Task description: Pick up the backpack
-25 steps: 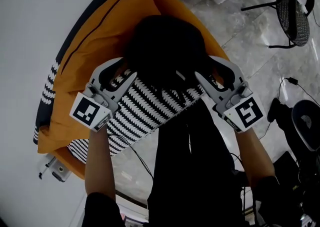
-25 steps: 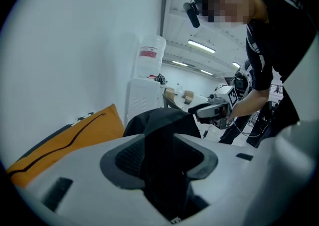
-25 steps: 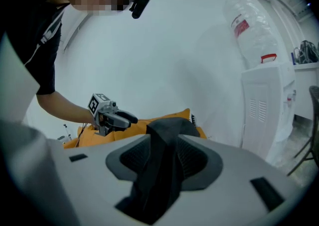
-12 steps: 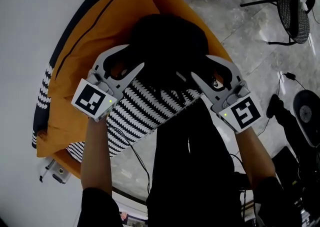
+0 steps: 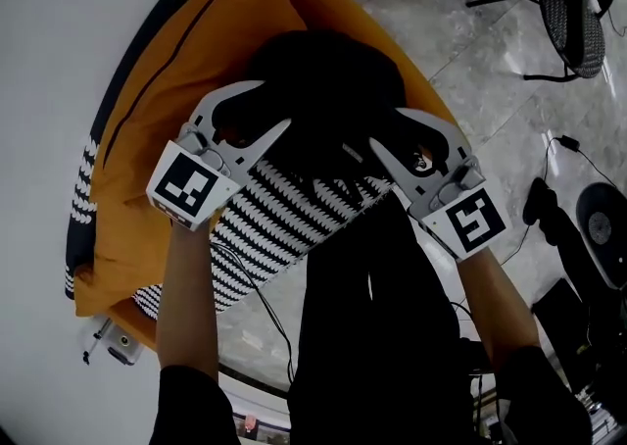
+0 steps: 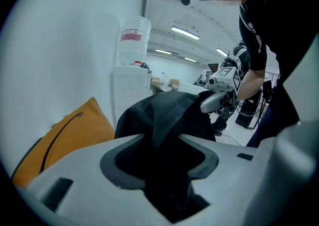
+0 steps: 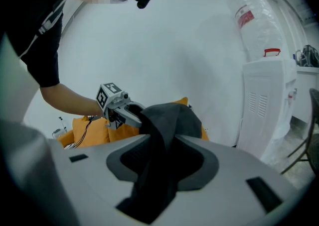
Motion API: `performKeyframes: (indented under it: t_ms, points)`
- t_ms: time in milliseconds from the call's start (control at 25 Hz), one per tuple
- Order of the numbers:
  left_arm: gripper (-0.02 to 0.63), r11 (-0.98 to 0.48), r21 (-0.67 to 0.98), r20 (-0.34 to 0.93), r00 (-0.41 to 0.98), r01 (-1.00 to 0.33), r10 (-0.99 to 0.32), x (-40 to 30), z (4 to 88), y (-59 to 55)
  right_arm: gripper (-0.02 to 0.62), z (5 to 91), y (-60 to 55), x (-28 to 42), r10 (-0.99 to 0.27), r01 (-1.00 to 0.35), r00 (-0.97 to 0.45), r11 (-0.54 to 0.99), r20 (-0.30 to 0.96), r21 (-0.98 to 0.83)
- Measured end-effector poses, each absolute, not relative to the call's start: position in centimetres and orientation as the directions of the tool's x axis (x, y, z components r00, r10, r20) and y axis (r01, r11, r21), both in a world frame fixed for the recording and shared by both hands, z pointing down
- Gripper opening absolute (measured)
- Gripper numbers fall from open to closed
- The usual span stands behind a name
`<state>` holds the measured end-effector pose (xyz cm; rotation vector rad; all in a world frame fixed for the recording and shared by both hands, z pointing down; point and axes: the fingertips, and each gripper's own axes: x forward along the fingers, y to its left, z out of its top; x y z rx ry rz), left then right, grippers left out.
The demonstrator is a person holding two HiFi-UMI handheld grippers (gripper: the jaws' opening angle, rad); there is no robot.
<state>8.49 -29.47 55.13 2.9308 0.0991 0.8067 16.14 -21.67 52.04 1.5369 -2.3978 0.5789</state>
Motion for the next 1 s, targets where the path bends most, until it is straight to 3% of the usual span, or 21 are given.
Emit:
performKeyframes:
  t_ms: [320, 800, 1000]
  points:
    - [0.186, -0.989, 0.145, 0.500, 0.861, 0.019, 0.090, 9.1, 55.9, -29.3, 0.107, 52.3, -22.3, 16.6, -0.820, -0.916, -0.402, 0.354, 0.407, -0.192]
    - [0.093, -0.981, 0.194, 0.477, 0.875, -0.019, 0.078, 8.7, 55.4, -28.6, 0.069, 52.6, -22.1, 16.9, -0.825, -0.919, -0.393, 0.332, 0.405, -0.215]
    - [0.086, -0.979, 0.201, 0.469, 0.881, -0.035, 0.065, 8.0, 55.1, -27.7, 0.061, 52.6, -21.3, 16.4, -0.817, -0.912, -0.410, 0.352, 0.406, -0.211]
